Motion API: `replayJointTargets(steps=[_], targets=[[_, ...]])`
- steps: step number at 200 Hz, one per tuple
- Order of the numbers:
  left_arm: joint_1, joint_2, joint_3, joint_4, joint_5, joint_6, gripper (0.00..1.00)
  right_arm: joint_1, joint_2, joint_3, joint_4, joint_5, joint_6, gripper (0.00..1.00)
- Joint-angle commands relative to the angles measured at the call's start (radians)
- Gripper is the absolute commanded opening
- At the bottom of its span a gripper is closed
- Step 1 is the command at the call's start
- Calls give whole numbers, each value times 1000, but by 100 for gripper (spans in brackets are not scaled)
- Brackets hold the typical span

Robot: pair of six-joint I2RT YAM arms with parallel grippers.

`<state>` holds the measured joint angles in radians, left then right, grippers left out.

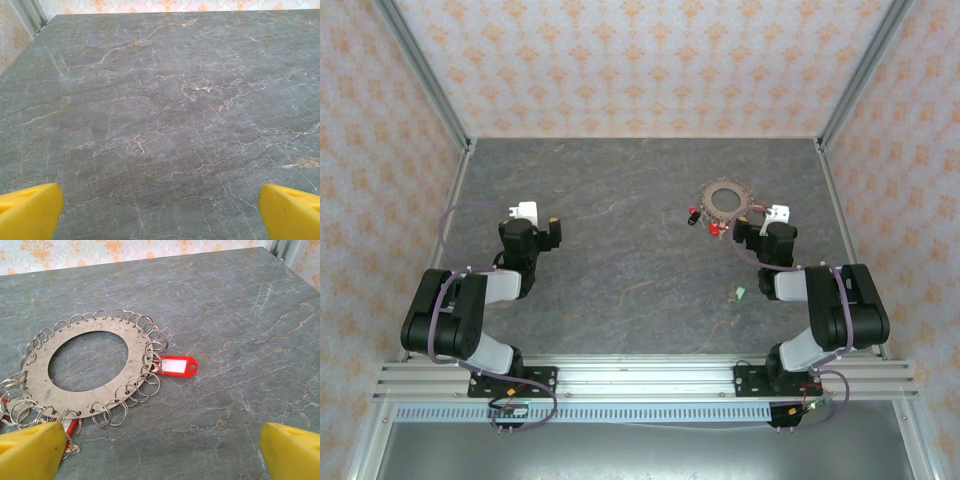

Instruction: Put the keys on the keyring

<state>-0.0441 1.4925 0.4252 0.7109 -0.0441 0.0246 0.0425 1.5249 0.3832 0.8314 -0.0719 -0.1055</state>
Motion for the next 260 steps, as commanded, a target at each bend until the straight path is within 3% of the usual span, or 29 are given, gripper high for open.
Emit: replayJointTargets(steps=[1, 29, 56, 138, 155, 167, 189, 213, 235, 260], targets=[[-2, -3, 20, -6, -11, 3, 100, -3, -8, -13, 32, -5, -7, 99], [-1, -3, 20, -6, -11, 2, 100, -3, -6, -11, 30, -1, -6, 99], [-1, -3, 20, -6, -11, 2, 100, -4, 5, 30, -31, 125, 52, 99], [-2, -5, 15, -1, -14, 4, 100, -2, -56, -27, 23, 33, 8, 99], [-3, -17, 19, -17, -26, -3, 100, -3, -137, 6, -101, 36, 19, 99], [-2, -51, 32, -65, -63, -22, 100, -3, -197, 66, -301, 42, 44, 99], [16, -146, 90, -282, -121, -111, 100, -3, -278, 129, -533, 71, 127, 99], [40, -238, 145, -487, -98, -202, 100, -7, -323, 230, -801, -20, 198, 99], [40, -339, 151, -560, -118, -306, 100, -7, -336, 268, -891, -108, 278, 99], [40, -380, 251, -782, -160, -455, 100, -7, -311, 327, -990, -126, 357, 99]])
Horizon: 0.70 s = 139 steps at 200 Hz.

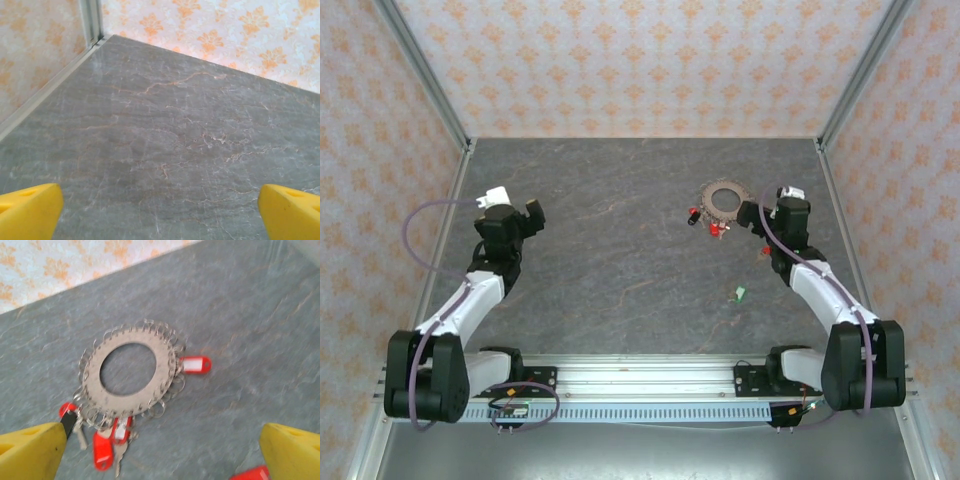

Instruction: Put the keys on the keyring

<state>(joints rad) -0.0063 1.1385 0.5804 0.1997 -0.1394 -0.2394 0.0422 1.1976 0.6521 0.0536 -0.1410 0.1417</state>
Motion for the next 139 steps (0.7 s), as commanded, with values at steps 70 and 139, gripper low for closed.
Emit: replayJointTargets(steps=[70, 139], targets=[[2, -88, 124, -322, 233, -337, 100, -7, 208, 280, -404, -178, 165, 78], [-1, -114, 22, -249, 444, -426, 100, -7, 374, 454, -455, -208, 181, 60]])
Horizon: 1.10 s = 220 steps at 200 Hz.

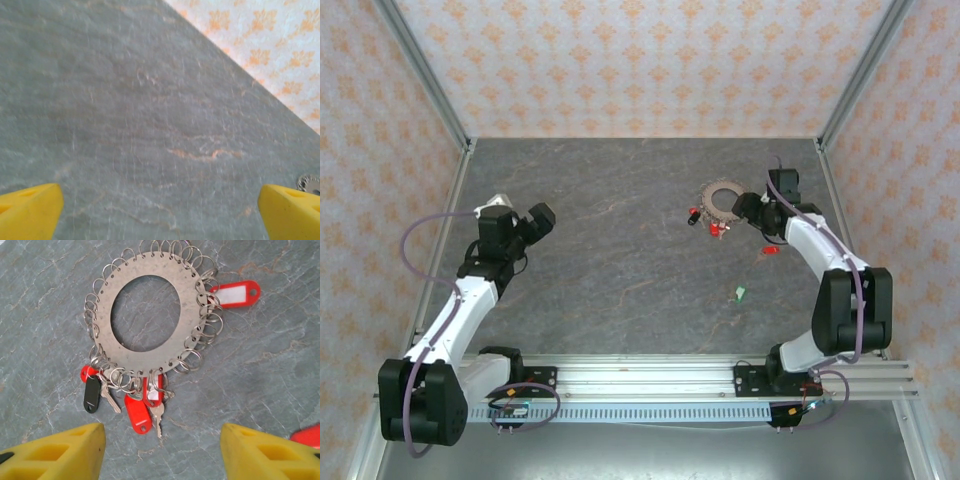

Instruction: Put the keys on the keyring

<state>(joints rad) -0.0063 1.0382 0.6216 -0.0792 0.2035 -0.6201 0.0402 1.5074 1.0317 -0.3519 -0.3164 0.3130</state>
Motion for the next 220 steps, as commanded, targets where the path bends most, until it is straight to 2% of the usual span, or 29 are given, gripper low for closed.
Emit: replayJointTargets(steps=[1, 24, 59, 112, 149, 189, 220], targets=[[-1, -15, -20, 30, 103, -45, 100, -6, 69, 77, -51, -34, 10, 60], [-17, -26, -32, 25, 147, -43, 100, -5, 165, 155, -75, -72, 11, 55], [-56, -40, -42, 1, 182, -15, 100, 3, 344, 320, -141, -143, 9, 53], [-83, -72, -25, -49, 177, 34, 100, 42, 583, 579, -313, -81, -30, 52], [-85, -92, -28, -65, 172, 44, 100, 65, 688, 702, -398, -141, -61, 54], [-87, -110, -31, -75, 165, 30, 100, 97, 700, 711, -418, -105, -79, 55], [-88, -132, -34, -87, 166, 26, 100, 120, 673, 659, -419, -138, -92, 53]])
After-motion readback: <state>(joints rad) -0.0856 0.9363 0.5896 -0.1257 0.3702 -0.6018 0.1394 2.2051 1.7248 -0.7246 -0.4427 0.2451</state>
